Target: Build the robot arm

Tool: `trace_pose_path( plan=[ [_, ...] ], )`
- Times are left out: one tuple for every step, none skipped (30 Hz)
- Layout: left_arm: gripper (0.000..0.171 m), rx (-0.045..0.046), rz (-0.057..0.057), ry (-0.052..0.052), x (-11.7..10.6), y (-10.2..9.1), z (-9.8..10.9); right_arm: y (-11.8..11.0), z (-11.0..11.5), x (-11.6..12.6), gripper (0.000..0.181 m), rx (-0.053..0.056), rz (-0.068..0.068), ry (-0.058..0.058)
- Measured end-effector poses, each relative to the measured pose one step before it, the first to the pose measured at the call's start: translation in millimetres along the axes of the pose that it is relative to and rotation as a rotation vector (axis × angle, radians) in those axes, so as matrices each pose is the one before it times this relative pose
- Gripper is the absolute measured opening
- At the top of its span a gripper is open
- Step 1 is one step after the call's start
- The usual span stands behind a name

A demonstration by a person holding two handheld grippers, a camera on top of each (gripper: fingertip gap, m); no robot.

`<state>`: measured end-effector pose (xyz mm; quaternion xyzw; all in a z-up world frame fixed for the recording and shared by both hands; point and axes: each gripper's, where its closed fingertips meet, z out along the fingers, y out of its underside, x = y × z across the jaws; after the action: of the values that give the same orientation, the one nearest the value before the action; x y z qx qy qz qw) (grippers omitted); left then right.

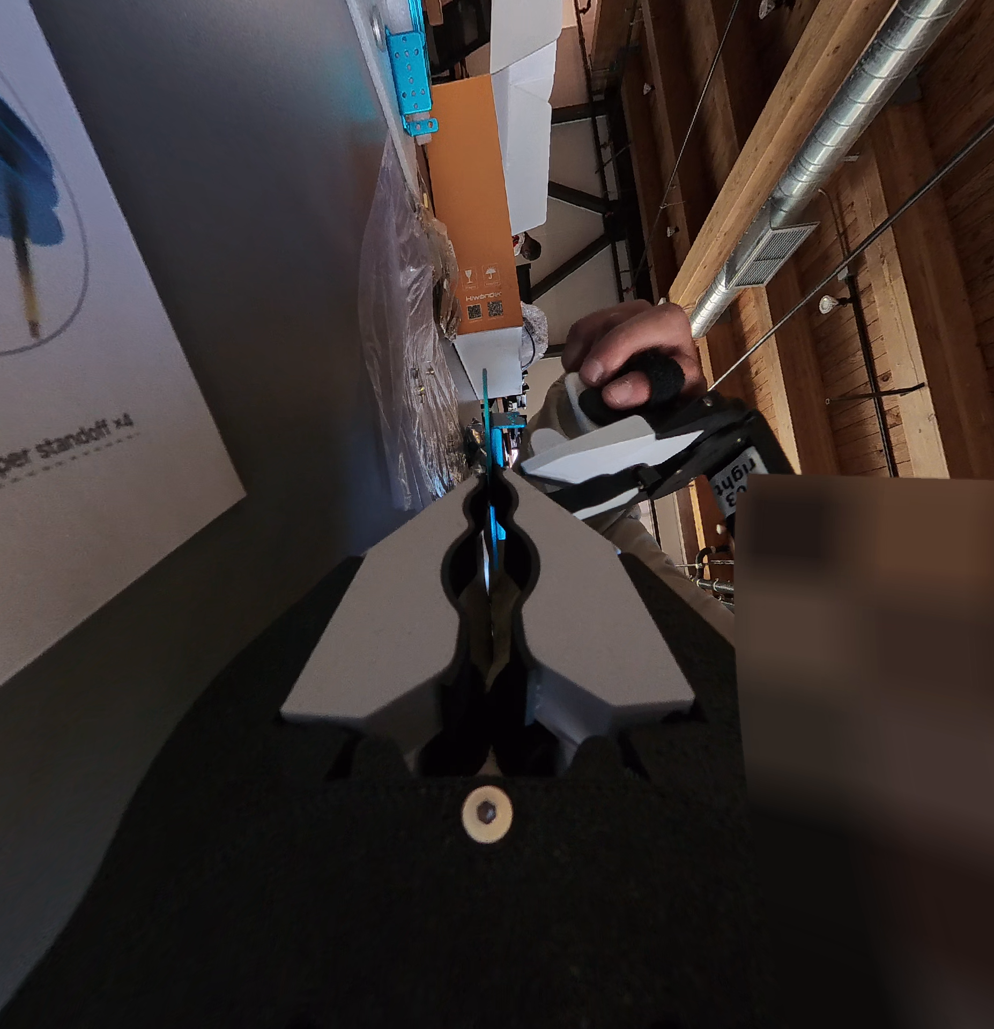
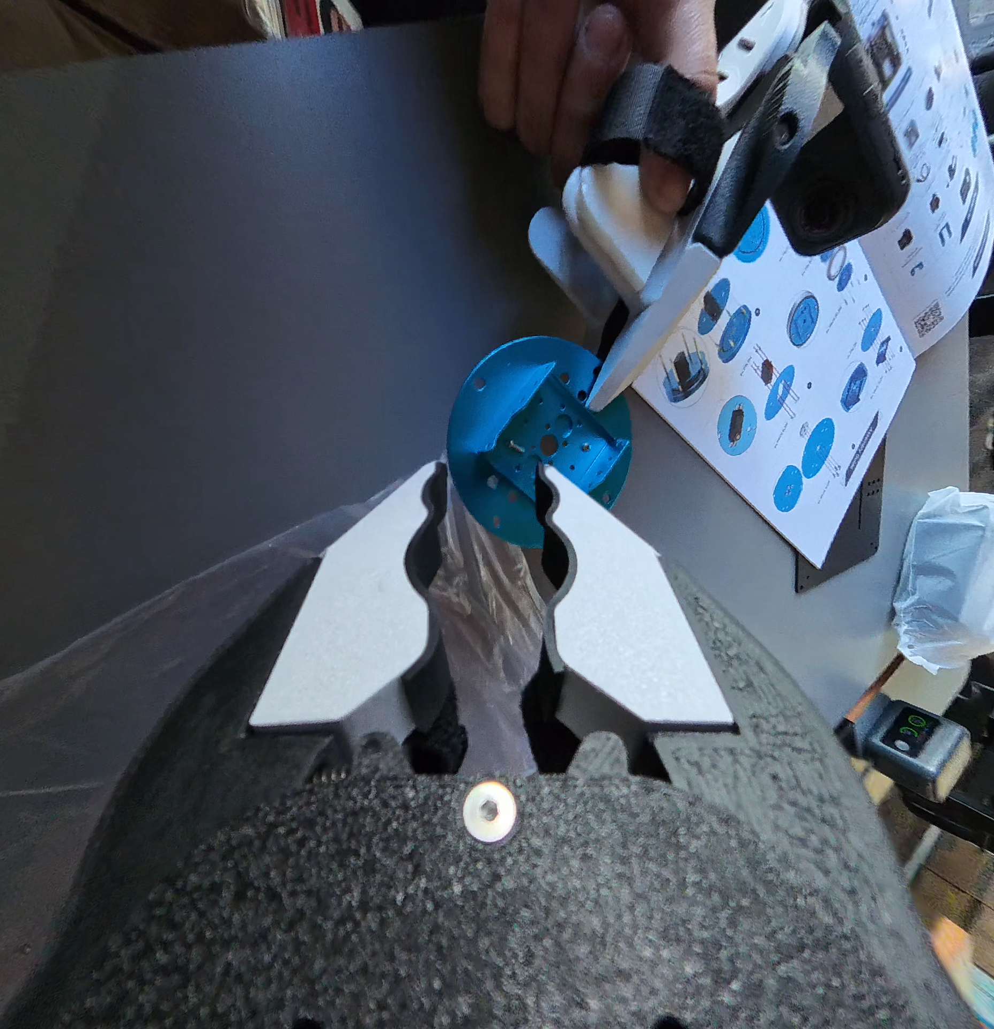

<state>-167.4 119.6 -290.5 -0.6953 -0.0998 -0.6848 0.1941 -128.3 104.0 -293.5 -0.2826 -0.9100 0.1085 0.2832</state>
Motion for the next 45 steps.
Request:
trace_pose_path(
  plan=[
    [0.000,-0.00189,-0.0005,0.0016,0.18,0.44,0.23,-3.27,-0.51,-0.24,0.030,0.0245,0.0206,-0.0120],
    [0.000,-0.00143,-0.0002,0.0016,0.24,0.28,0.08,-1.80,-0.37,-1.07,0.031,0.0183,0.0184,-0.0185],
    [0.000,-0.00399,-0.0002,0.0024,0.32,0.41,0.11,-1.90,-0.45,-2.97,0.032,0.0211,0.0208,-0.0315],
    [0.000,-0.00419,-0.0013,0.0023,0.26,0.31,0.05,-1.72,-0.59,-0.78,0.034,0.0233,0.0243,-0.0210],
    [0.000,-0.00432,-0.0024,0.0020,0.07,0.10,-0.07,-0.93,-0.31,-0.35,0.037,0.0195,0.0246,-0.0200],
    [0.000,-0.01056,-0.0031,0.0039,0.26,0.96,0.46,0.02,0.21,-0.98,0.038,0.0126,0.0223,-0.0249],
    [0.000,-0.01008,-0.0031,0.0020,0.11,1.02,0.86,0.91,1.01,1.33,0.042,0.0045,0.0181,-0.0099],
    [0.000,-0.00370,-0.0019,-0.0024,-0.45,0.42,0.76,1.71,1.43,-0.44,0.044,-0.0037,0.0125,-0.0183],
    [0.000,-0.00670,-0.0011,-0.0002,-0.11,0.69,1.03,1.11,1.77,-1.70,0.046,-0.0025,0.0094,-0.0224],
    [0.000,-0.00934,-0.0044,0.0041,0.38,0.75,1.07,0.19,1.84,-2.29,0.047,0.0018,0.0033,-0.0232],
    [0.000,-0.00788,-0.0058,0.0032,0.02,0.32,0.82,-2.11,1.23,-3.74,0.046,0.0150,0.0026,-0.0292],
    [0.000,-0.00883,-0.0022,0.0003,-0.16,0.20,0.83,-2.64,-0.13,-2.42,0.041,0.0189,0.0032,-0.0175],
    [0.000,-0.01142,0.0002,-0.0019,0.15,0.37,0.68,0.88,-2.29,-0.17,0.036,-0.0054,-0.0094,-0.0018],
    [0.000,-0.01382,-0.0002,-0.0011,0.77,0.48,0.67,1.25,-4.79,0.18,0.033,-0.0164,-0.0055,0.0042],
    [0.000,-0.01369,0.0002,-0.0018,1.34,0.39,0.76,-0.09,-6.16,3.54,0.029,-0.0067,-0.0061,0.0199],
    [0.000,-0.01115,0.0029,-0.0053,1.35,-0.22,0.77,-1.85,-6.52,2.75,0.023,0.0083,-0.0044,0.0120],
    [0.000,-0.00778,0.0045,-0.0068,1.59,-1.18,0.69,-4.13,-6.26,1.28,0.015,0.0254,0.0044,0.0008],
    [0.000,-0.00783,0.0045,-0.0039,2.03,-1.66,0.89,-4.91,-5.38,2.34,0.008,0.0342,0.0119,0.0053],
    [0.000,-0.01174,0.0040,0.0005,2.62,-1.60,1.13,-3.66,-3.60,4.46,0.005,0.0295,0.0158,0.0169],
    [0.000,-0.01160,0.0042,0.0010,2.54,-1.78,1.35,-0.64,-1.51,4.21,0.006,0.0127,0.0108,0.0167],
    [0.000,-0.01079,0.0047,0.0000,2.26,-1.92,1.37,2.13,0.26,2.71,0.006,-0.0075,0.0073,0.0142],
    [0.000,-0.01712,0.0044,0.0024,2.42,-0.85,1.65,3.22,1.12,2.15,0.006,-0.0173,-0.0039,0.0165],
    [0.000,-0.02310,0.0042,0.0037,2.40,0.64,1.93,2.43,1.38,-0.34,0.006,-0.0104,-0.0101,0.0070],
    [0.000,-0.01490,0.0036,-0.0015,1.36,-0.09,1.67,1.59,0.88,-0.98,0.004,-0.0057,-0.0145,0.0068],
    [0.000,-0.00666,0.0013,-0.0039,0.62,-0.97,1.27,0.31,0.22,-0.04,0.003,0.0009,-0.0141,0.0117],
    [0.000,-0.00896,-0.0017,0.0021,0.97,-0.60,1.41,0.39,0.34,-0.13,0.001,0.0036,-0.0152,0.0069],
    [0.000,-0.00894,-0.0028,0.0050,1.14,-0.70,1.32,0.30,0.22,-1.91,0.001,0.0026,-0.0109,-0.0071],
    [0.000,-0.00362,-0.0008,0.0020,0.62,-1.13,1.22,-0.90,0.15,-1.56,0.002,0.0104,0.0004,-0.0106],
    [0.000,-0.00418,0.0011,0.0018,0.61,-0.66,1.21,0.46,0.45,0.47,0.002,0.0032,0.0047,-0.0043],
    [0.000,-0.00646,0.0006,0.0023,0.58,0.10,1.18,2.50,0.63,-0.69,0.003,-0.0116,0.0045,-0.0166],
    [0.000,-0.00303,0.0004,-0.0011,-0.15,-0.11,0.98,2.34,0.34,-1.54,0.003,-0.0114,0.0075,-0.0255],
    [0.000,-0.00138,-0.0005,0.0008,-0.07,0.03,0.64,0.73,-0.54,-0.23,0.004,-0.0040,0.0091,-0.0186],
    [0.000,-0.00229,-0.0038,0.0050,0.16,0.32,0.46,0.15,-1.05,-0.57,0.004,0.0004,0.0143,-0.0197],
    [0.000,-0.00129,-0.0038,0.0035,-0.04,0.22,0.12,-0.11,-0.96,-1.07,0.005,0.0026,0.0128,-0.0222],
    [0.000,0.00014,-0.0017,0.0001,-0.55,0.16,-0.10,-1.10,-0.91,-0.17,0.006,0.0083,0.0107,-0.0155],
    [0.000,0.00229,-0.0020,0.0002,-0.52,-0.19,-0.25,-0.76,-0.96,1.19,0.008,0.0087,0.0081,-0.0072],
    [0.000,0.00376,-0.0036,0.0023,-0.20,-0.33,-0.46,1.74,-2.00,1.69,0.009,-0.0095,0.0011,-0.0018],
    [0.000,0.00194,-0.0022,0.0020,-0.04,-0.10,-0.49,2.69,-3.33,2.74,0.009,-0.0192,-0.0019,0.0061],
    [0.000,0.00040,0.0001,-0.0002,-0.23,-0.01,-0.48,0.25,-3.68,2.29,0.009,-0.0015,0.0019,0.0060],
    [0.000,0.00161,-0.0002,-0.0013,-0.36,-0.19,-0.50,-2.21,-2.86,0.39,0.007,0.0164,0.0069,-0.0045],
    [0.000,0.00347,-0.0011,0.0000,-0.24,-0.65,-0.44,-2.16,-1.11,-1.61,0.006,0.0156,0.0088,-0.0169],
    [0.000,0.00219,-0.0013,0.0023,0.27,-0.67,-0.30,0.06,1.08,-1.30,0.006,-0.0023,0.0072,-0.0143],
    [0.000,0.00126,-0.0005,0.0018,0.24,-0.62,-0.15,1.79,2.23,-1.70,0.007,-0.0156,0.0008,-0.0149],
    [0.000,0.00186,0.0015,-0.0005,0.07,-0.71,0.10,1.62,2.24,-0.07,0.008,-0.0142,-0.0010,-0.0024],
    [0.000,0.00086,0.0023,0.0000,0.19,-0.55,0.23,0.53,1.53,0.70,0.009,-0.0072,-0.0048,0.0031]
  ],
)
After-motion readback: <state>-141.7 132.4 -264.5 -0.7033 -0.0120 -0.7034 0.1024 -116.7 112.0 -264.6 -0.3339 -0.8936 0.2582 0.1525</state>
